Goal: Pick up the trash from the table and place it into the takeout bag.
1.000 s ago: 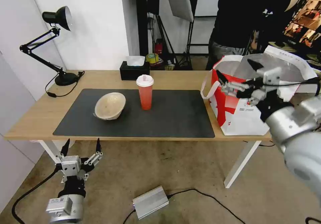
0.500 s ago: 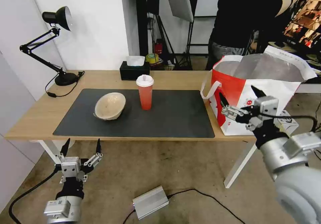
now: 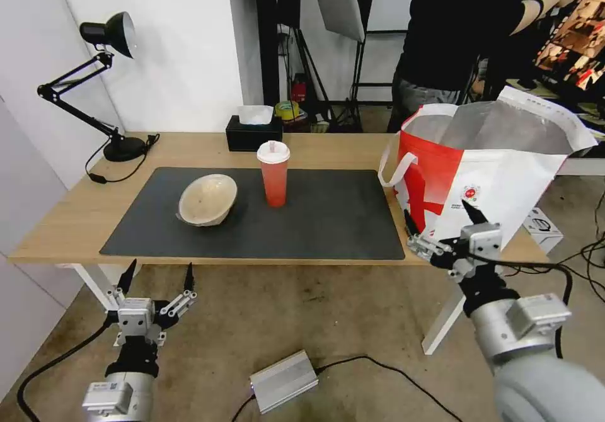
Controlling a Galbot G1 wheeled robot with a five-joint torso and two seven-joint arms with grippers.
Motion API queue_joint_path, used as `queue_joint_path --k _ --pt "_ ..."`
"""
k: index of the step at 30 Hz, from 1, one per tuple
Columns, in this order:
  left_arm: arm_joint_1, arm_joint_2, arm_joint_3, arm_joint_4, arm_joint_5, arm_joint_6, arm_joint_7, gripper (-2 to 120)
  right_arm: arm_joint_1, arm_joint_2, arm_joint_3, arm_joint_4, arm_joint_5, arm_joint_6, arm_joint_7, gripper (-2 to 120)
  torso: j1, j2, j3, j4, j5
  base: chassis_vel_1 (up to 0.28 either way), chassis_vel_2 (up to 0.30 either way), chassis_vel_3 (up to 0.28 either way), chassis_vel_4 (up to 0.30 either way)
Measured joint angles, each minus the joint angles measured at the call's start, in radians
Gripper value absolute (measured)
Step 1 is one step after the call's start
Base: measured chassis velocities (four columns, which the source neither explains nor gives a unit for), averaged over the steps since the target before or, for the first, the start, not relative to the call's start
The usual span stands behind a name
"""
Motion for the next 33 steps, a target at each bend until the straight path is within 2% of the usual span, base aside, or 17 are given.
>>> queue_joint_path --k 19,33 --pt "-0.016 -0.007 0.01 0.024 0.002 -0.002 0.001 100 -0.102 0.063 -0.083 -0.137 -0.07 0.187 0.152 100 0.0 0.0 0.0 0.0 0.0002 0.0 0.0 0.0 0.0" --pt "-0.02 -0.009 0.012 0.033 0.004 -0.002 0.0 100 -0.122 0.09 -0.153 -0.158 -0.038 0.214 0.231 100 0.0 0.0 0.0 0.0 0.0002 0.0 0.0 0.0 0.0"
